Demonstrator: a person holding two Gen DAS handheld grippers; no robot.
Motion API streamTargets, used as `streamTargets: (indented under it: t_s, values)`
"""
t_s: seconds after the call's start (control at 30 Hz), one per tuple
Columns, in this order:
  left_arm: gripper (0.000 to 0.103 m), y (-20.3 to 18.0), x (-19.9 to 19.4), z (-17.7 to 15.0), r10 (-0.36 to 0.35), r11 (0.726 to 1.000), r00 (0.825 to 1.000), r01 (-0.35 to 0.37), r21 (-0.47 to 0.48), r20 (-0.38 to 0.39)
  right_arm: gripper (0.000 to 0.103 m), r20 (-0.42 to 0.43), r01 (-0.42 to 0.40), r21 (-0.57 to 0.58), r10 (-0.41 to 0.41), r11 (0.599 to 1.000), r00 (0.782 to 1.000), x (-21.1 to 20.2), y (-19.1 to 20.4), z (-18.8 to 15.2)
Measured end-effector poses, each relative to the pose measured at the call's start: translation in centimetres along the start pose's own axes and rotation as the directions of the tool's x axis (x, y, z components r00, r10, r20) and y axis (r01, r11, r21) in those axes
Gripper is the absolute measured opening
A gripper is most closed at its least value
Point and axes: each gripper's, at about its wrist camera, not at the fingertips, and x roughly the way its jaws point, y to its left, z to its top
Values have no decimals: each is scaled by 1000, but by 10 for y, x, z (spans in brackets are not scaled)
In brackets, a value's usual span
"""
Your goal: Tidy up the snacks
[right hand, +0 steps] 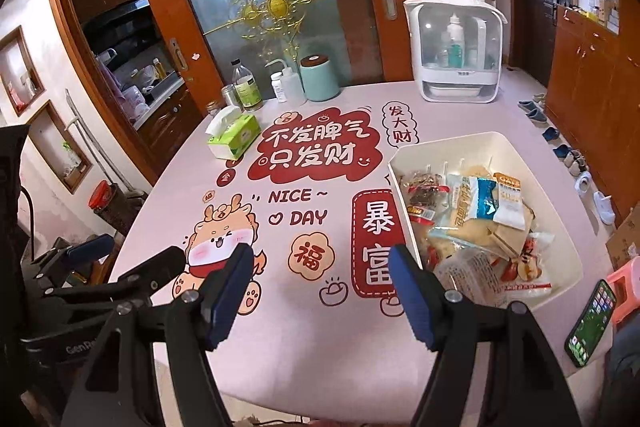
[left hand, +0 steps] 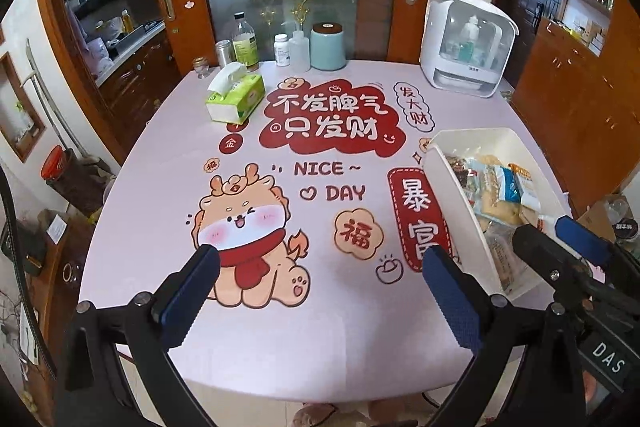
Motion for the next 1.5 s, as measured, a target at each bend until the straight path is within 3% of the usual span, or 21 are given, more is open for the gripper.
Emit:
streamTargets:
  t_s: [0.57, 1.5]
  values:
    - [101, 10, -4, -4, -20, 999, 999, 18, 44, 33, 70, 8, 83, 31, -84, 996, 996, -6, 14, -13]
    - [101, 10, 5, 5, 1, 1000, 1000, -1, 15, 27, 70, -16, 78, 13, -78, 997, 997, 9, 12, 0]
